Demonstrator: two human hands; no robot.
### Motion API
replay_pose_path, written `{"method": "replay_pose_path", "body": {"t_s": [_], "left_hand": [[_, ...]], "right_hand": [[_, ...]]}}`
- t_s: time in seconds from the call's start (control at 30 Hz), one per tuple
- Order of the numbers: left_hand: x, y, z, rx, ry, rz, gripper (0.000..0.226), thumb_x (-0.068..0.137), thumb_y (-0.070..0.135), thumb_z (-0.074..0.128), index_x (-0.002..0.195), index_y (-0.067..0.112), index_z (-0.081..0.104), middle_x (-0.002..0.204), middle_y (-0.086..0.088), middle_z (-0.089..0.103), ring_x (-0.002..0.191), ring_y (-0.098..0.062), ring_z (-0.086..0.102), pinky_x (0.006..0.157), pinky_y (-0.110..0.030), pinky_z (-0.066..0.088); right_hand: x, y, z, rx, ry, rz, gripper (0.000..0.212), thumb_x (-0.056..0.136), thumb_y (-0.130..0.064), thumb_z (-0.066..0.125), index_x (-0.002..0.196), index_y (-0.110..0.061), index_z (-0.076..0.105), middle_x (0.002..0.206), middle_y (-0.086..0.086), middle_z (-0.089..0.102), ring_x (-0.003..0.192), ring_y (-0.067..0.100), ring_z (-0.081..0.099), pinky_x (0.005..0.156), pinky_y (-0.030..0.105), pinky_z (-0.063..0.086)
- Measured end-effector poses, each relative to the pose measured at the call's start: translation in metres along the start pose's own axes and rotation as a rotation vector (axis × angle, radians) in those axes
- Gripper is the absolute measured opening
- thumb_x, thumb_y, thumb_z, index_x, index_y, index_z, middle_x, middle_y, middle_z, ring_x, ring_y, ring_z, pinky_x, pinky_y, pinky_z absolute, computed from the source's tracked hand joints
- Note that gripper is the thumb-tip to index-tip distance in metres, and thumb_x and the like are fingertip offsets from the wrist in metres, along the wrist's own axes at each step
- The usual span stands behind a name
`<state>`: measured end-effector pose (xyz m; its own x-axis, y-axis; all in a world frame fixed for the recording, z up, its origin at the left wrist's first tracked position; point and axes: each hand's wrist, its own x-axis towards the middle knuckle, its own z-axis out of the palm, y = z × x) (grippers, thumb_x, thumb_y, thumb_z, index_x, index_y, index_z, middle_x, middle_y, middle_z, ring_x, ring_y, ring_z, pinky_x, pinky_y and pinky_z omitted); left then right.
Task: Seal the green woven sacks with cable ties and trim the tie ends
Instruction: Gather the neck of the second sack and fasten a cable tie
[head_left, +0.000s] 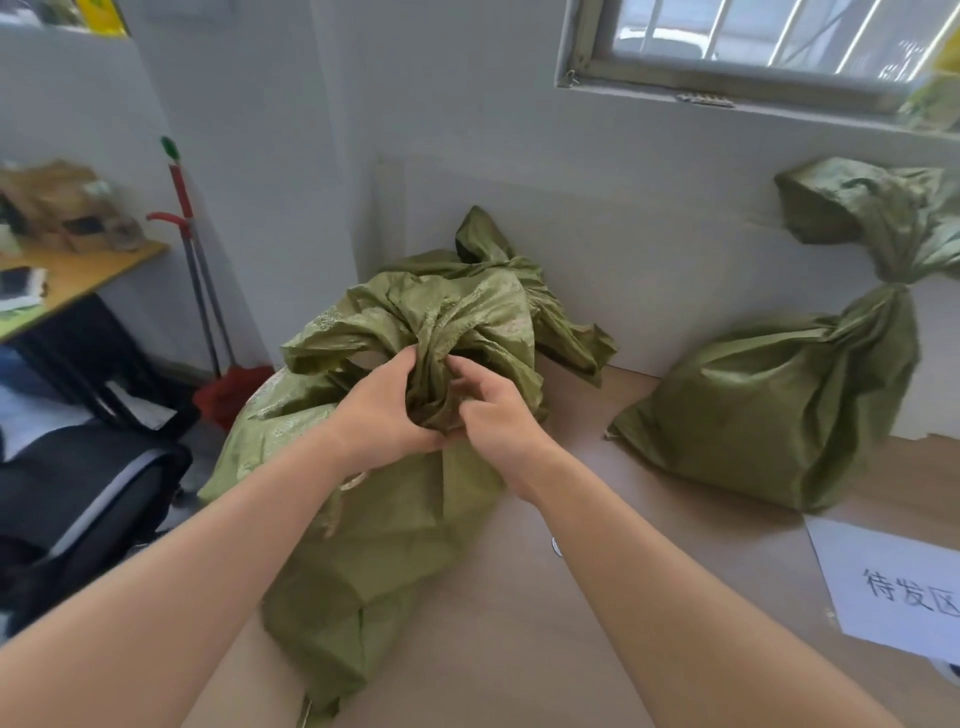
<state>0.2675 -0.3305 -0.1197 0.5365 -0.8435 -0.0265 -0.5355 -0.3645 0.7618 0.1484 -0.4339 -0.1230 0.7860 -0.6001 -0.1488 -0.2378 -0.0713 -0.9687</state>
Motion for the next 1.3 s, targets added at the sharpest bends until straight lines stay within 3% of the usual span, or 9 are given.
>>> {"method": "replay_pose_path", "body": {"t_s": [0.17,0.27,0.43,0.6,0.73,1.03,1.17,1.23,1.3], "left_hand": [[-0.033,0.029,-0.01,-0.074,0.137,0.029,0.07,0.08,-0.005,0.065,0.14,0.029,0.055,0.124,0.011,0.069,0.121,-0.009,0.062,0.111,-0.042,0.049],[-0.06,0.052,-0.014,-0.151,0.159,-0.02,0.077,0.086,-0.019,0.046,0.146,0.029,0.051,0.125,0.013,0.065,0.12,-0.006,0.06,0.11,-0.037,0.05],[-0.101,0.08,-0.012,-0.287,0.186,-0.118,0.087,0.088,-0.028,0.034,0.147,0.034,0.052,0.121,0.009,0.067,0.116,-0.017,0.065,0.099,-0.041,0.058],[-0.145,0.115,0.004,-0.355,0.143,-0.067,0.094,0.083,-0.033,0.03,0.115,0.049,0.063,0.103,0.019,0.078,0.102,-0.007,0.074,0.087,-0.034,0.063],[-0.171,0.145,0.021,-0.359,0.079,0.0,0.088,0.085,-0.032,0.034,0.122,0.044,0.057,0.104,0.02,0.076,0.1,-0.001,0.073,0.081,-0.027,0.063],[-0.211,0.216,0.066,-0.34,-0.12,0.223,0.077,0.085,-0.028,0.037,0.132,0.03,0.055,0.112,0.011,0.072,0.098,0.003,0.072,0.074,-0.017,0.059],[-0.223,0.254,0.098,-0.199,-0.146,0.309,0.078,0.078,-0.014,0.041,0.14,0.033,0.048,0.131,0.012,0.063,0.133,-0.011,0.055,0.108,-0.029,0.05],[-0.229,0.278,0.119,-0.114,-0.179,0.356,0.095,0.074,-0.005,0.043,0.16,0.033,0.027,0.157,0.004,0.046,0.153,-0.022,0.031,0.128,-0.049,0.022],[-0.237,0.302,0.142,-0.024,-0.199,0.308,0.101,0.079,-0.004,0.044,0.163,0.037,0.008,0.164,-0.002,0.031,0.158,-0.029,0.012,0.13,-0.049,0.002]], "right_hand": [[-0.036,-0.02,-0.001,0.061,-0.07,-0.101,0.066,0.092,0.014,0.034,0.144,-0.017,0.06,0.111,0.001,0.072,0.094,0.018,0.069,0.092,0.032,0.059],[-0.058,-0.021,-0.009,0.019,0.042,-0.177,0.047,0.096,0.006,0.047,0.125,-0.022,0.071,0.094,-0.012,0.069,0.078,0.003,0.061,0.085,0.024,0.055],[-0.095,-0.016,-0.03,-0.055,0.255,-0.2,0.019,0.09,-0.029,0.077,0.108,-0.032,0.072,0.1,-0.007,0.072,0.096,0.012,0.066,0.094,0.039,0.057],[-0.138,-0.022,-0.042,0.128,0.307,-0.153,0.051,0.077,-0.063,0.077,0.112,-0.032,0.058,0.112,-0.008,0.069,0.107,0.013,0.066,0.101,0.043,0.055],[-0.181,-0.032,-0.053,0.342,0.229,-0.177,0.078,0.077,-0.067,0.072,0.143,-0.034,0.047,0.131,-0.012,0.068,0.123,0.01,0.064,0.112,0.042,0.049],[-0.291,-0.062,-0.097,0.266,0.317,-0.21,0.053,0.087,-0.058,0.071,0.133,-0.033,0.06,0.122,-0.012,0.072,0.115,0.009,0.067,0.11,0.04,0.051],[-0.336,-0.064,-0.129,0.24,0.414,-0.245,0.034,0.095,-0.04,0.072,0.126,-0.032,0.06,0.123,-0.01,0.072,0.116,0.007,0.068,0.109,0.035,0.052],[-0.356,-0.064,-0.154,0.223,0.465,-0.218,0.026,0.103,-0.032,0.063,0.128,-0.026,0.059,0.125,-0.005,0.07,0.119,0.011,0.066,0.11,0.037,0.051],[-0.373,-0.062,-0.182,0.217,0.514,-0.171,0.021,0.106,-0.026,0.055,0.125,-0.02,0.06,0.122,0.0,0.07,0.115,0.016,0.066,0.109,0.04,0.052]]}}
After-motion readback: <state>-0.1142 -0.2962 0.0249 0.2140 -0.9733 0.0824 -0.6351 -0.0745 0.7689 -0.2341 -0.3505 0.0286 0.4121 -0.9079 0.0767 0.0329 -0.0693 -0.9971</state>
